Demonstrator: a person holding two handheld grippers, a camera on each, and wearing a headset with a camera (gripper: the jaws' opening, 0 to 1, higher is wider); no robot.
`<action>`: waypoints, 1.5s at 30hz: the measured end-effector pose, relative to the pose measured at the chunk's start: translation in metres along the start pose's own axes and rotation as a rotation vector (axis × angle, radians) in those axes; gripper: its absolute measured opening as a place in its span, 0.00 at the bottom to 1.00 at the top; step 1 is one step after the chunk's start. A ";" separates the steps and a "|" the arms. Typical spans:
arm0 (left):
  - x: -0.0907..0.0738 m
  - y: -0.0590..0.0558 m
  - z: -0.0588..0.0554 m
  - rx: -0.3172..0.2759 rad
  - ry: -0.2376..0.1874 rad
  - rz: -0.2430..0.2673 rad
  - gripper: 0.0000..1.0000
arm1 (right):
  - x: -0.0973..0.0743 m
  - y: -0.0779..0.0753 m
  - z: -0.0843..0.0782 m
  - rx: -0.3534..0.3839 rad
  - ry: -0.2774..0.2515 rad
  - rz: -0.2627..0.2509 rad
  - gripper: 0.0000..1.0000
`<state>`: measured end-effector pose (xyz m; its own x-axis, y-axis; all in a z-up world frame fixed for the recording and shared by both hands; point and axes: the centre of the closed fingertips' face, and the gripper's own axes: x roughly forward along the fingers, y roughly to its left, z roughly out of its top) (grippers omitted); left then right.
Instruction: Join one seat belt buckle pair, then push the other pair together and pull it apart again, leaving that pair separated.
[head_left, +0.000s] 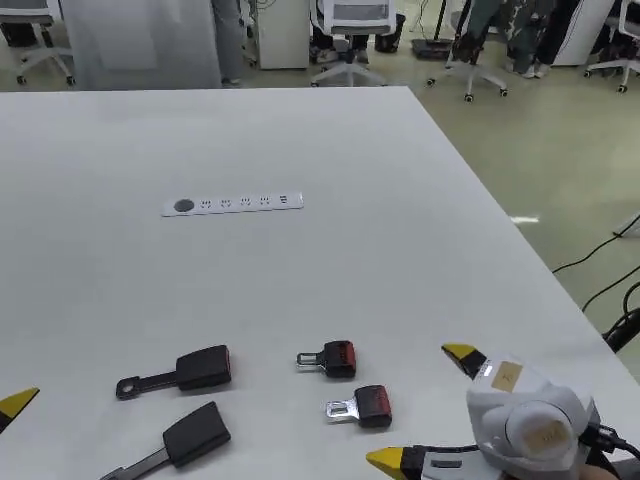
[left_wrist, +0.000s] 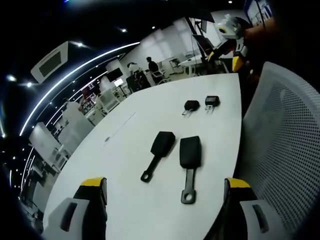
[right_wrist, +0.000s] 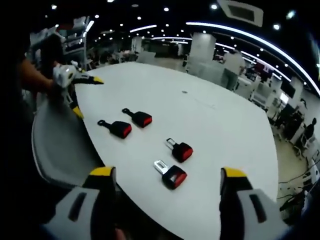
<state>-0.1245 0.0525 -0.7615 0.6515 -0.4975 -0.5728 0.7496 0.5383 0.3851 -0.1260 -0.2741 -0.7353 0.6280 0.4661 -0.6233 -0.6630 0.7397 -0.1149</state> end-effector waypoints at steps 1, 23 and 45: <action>0.000 -0.001 0.000 0.001 0.000 -0.003 1.00 | 0.000 -0.001 0.002 -0.019 -0.008 -0.010 0.89; -0.004 -0.001 0.014 -0.058 -0.063 -0.017 1.00 | 0.001 0.003 -0.003 -0.120 0.025 -0.031 0.92; 0.001 0.006 0.003 -0.055 -0.033 0.003 1.00 | 0.025 0.015 0.014 -0.223 -0.023 0.014 1.00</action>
<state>-0.1187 0.0533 -0.7576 0.6583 -0.5173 -0.5468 0.7404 0.5762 0.3461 -0.1142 -0.2448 -0.7419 0.6254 0.4888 -0.6083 -0.7440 0.6086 -0.2758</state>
